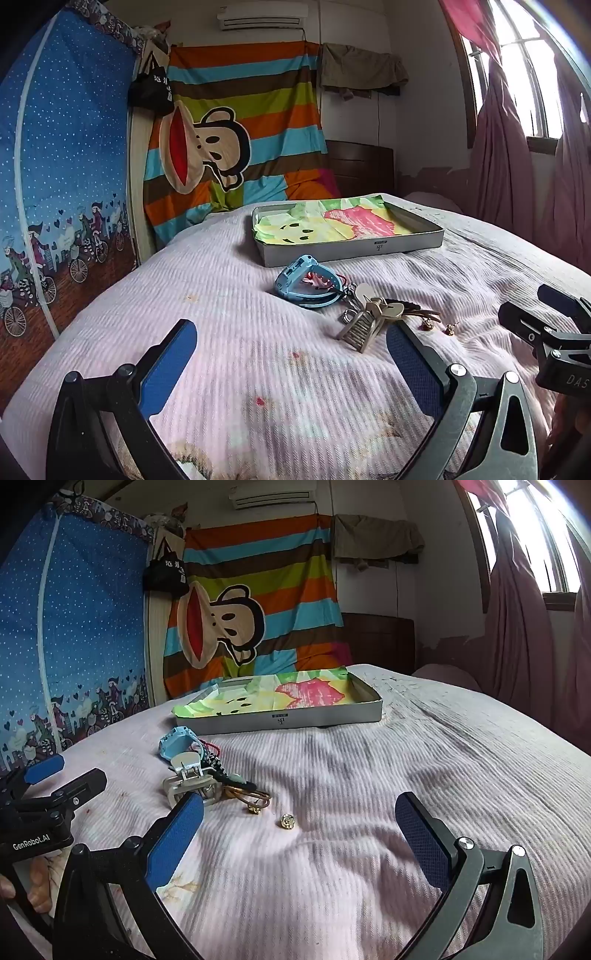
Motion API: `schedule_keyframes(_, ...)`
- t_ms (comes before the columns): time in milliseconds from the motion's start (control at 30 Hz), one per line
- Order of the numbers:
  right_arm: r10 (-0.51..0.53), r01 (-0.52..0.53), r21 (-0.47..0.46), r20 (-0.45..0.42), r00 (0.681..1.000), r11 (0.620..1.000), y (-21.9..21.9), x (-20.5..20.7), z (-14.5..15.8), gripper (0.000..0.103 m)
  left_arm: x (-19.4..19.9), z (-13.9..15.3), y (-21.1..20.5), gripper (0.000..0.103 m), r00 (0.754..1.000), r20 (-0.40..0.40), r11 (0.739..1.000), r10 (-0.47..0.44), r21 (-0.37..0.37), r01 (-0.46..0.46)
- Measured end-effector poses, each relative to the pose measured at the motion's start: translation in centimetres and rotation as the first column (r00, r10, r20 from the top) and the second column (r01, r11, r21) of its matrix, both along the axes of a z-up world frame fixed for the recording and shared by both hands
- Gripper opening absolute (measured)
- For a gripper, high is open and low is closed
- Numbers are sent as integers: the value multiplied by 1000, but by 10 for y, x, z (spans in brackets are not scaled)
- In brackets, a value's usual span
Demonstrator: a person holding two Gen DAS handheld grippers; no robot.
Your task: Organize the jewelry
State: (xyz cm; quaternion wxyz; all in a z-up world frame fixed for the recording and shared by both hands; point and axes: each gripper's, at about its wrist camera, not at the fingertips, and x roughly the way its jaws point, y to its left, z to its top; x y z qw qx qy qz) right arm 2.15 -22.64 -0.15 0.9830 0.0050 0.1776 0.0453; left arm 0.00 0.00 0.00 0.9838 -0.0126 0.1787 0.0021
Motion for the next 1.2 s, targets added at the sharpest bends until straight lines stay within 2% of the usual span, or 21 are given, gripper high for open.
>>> schedule_keyframes(1200, 2, -2, -9, -2, 1000, 1000, 1, -1, -1, 102, 0, 0, -3, 103, 1000, -3, 1000, 0, -8, 0)
